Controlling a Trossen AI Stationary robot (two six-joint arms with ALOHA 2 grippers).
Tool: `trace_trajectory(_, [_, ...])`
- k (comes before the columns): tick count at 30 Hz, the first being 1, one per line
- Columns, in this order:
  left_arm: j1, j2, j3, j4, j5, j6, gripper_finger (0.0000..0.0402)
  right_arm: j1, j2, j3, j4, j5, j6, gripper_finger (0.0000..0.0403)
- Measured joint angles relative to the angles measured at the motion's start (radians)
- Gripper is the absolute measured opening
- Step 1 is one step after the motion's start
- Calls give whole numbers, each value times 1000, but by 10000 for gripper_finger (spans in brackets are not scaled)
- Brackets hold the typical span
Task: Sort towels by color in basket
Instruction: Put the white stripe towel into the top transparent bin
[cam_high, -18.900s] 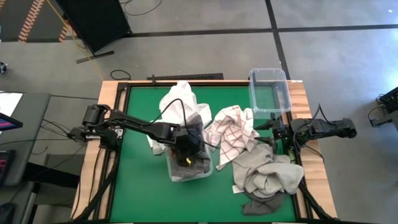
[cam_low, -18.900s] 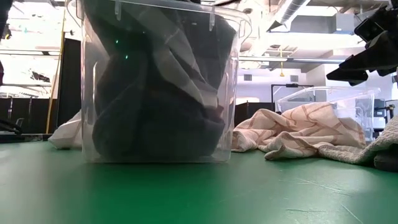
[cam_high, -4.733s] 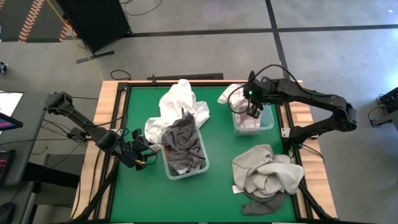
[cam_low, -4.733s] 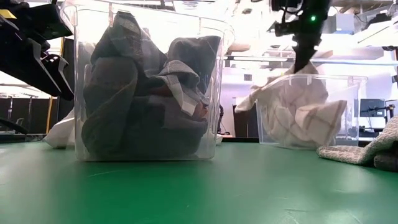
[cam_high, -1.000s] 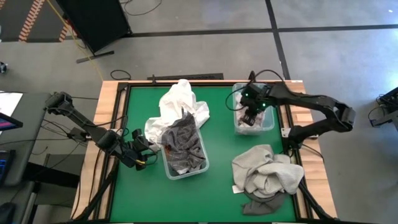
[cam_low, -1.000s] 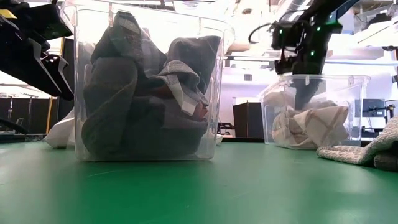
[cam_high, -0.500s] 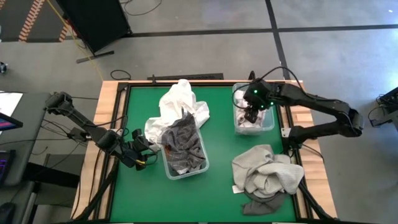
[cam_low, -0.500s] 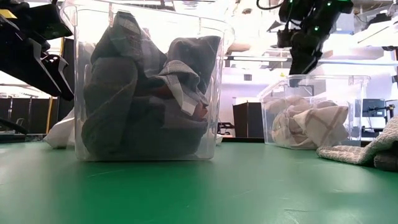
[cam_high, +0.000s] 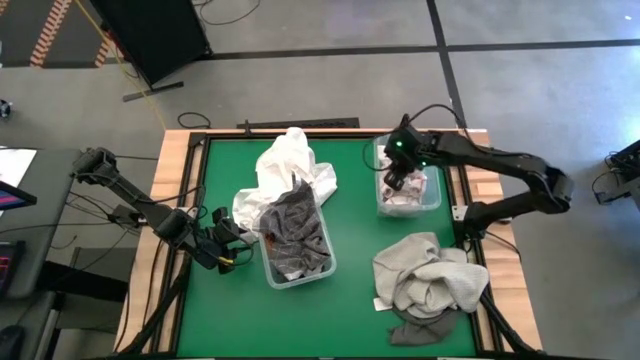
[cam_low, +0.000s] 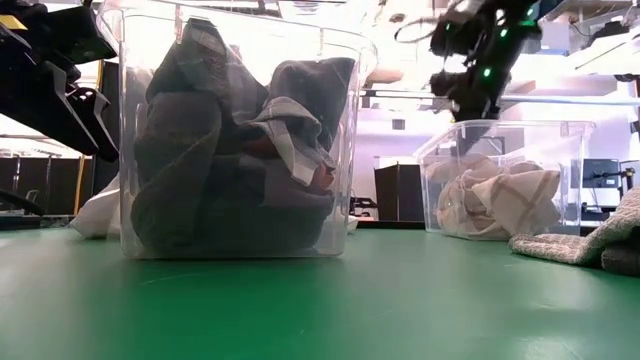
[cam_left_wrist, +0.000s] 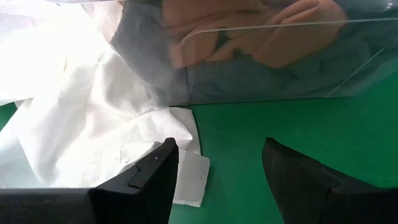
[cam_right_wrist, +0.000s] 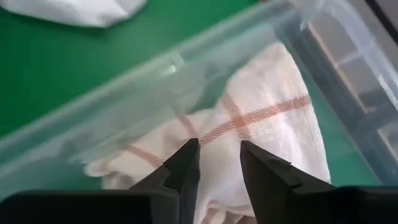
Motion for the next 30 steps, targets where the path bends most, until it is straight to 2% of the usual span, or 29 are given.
trace_trajectory(5, [0,0,0,0,0,0,221,-44,98,-24,-8,1,0,127])
trace_trajectory(16, [0,-1,18,-2,6,24,221,-81,264,-88,-7,-25,0,127])
trace_trajectory(23, [0,-1,126,-4,12,130,221,-73,186,-89,-17,-31,-8,127])
trace_trajectory(30, [-1,-1,191,-6,117,235,221,-47,22,-89,-20,-33,-8,128])
